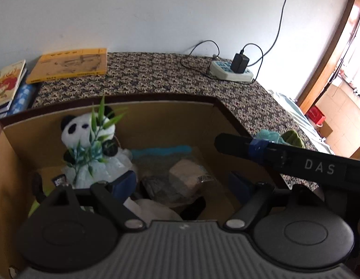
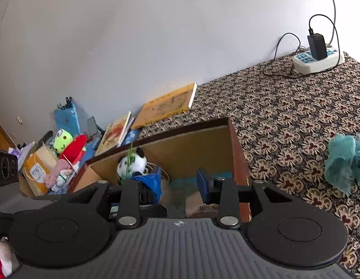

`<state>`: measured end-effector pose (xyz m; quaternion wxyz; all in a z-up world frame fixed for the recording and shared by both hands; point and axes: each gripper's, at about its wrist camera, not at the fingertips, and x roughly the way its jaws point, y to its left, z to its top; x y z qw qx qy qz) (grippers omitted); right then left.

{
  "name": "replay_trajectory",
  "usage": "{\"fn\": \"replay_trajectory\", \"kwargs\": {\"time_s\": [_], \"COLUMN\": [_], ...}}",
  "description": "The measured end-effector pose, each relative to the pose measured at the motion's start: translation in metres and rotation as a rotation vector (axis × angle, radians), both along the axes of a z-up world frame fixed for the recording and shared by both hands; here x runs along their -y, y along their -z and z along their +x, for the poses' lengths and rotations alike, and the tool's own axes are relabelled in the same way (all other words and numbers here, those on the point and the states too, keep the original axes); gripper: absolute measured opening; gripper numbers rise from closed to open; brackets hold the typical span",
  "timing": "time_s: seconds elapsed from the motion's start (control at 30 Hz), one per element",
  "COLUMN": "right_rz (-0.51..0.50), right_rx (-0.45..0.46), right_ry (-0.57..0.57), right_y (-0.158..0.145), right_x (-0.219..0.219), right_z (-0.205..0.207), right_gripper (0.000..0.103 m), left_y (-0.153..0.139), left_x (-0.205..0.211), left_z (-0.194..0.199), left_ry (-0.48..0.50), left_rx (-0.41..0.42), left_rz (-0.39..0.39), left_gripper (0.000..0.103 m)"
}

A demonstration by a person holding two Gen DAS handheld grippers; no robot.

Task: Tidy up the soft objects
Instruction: 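Carry the clear zip bag into the box and open both grippers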

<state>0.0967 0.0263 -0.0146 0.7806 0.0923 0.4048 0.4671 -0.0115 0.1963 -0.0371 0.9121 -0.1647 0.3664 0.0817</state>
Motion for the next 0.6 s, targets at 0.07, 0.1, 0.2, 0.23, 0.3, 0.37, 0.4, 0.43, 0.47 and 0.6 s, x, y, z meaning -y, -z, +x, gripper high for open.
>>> {"fn": "replay_trajectory", "kwargs": {"time_s": [0.07, 0.1, 0.2, 0.23, 0.3, 0.37, 0.4, 0.43, 0.47, 0.6], "right_rz": [0.002, 0.003, 0.001, 0.001, 0.003, 0.004, 0.004, 0.003, 0.005, 0.011], "right_rx": [-0.022, -0.031, -0.033, -0.031, -0.031, -0.033, -0.036, -0.040, -0.041, -0.045], "right_ry": [0.003, 0.004, 0.006, 0.006, 0.005, 0.004, 0.004, 0.004, 0.002, -0.023], "right_y": [0.002, 0.002, 0.001, 0.000, 0.000, 0.000, 0.001, 0.001, 0.001, 0.002], "right_x": [0.004, 0.005, 0.008, 0.008, 0.010, 0.013, 0.015, 0.016, 0.017, 0.020], "right_z": [-0.001, -0.002, -0.005, -0.006, -0.006, -0.005, -0.005, -0.004, -0.005, -0.004], "right_gripper": [0.018, 0.018, 0.018, 0.018, 0.018, 0.018, 0.018, 0.018, 0.018, 0.017], "left_y": [0.001, 0.001, 0.001, 0.000, 0.000, 0.000, 0.000, -0.001, -0.002, -0.003], "left_x": [0.004, 0.006, 0.011, 0.013, 0.016, 0.019, 0.021, 0.023, 0.024, 0.032], "left_z": [0.002, 0.003, 0.005, 0.007, 0.009, 0.010, 0.011, 0.011, 0.011, 0.012], "left_ry": [0.005, 0.009, 0.011, 0.011, 0.009, 0.004, 0.000, -0.005, -0.008, -0.029], "left_rx": [-0.010, -0.016, -0.035, -0.043, -0.057, -0.066, -0.071, -0.075, -0.078, -0.094], "left_rz": [0.014, 0.019, 0.037, 0.044, 0.060, 0.080, 0.086, 0.090, 0.095, 0.121], "left_gripper": [0.085, 0.085, 0.085, 0.085, 0.085, 0.085, 0.085, 0.085, 0.085, 0.086]}}
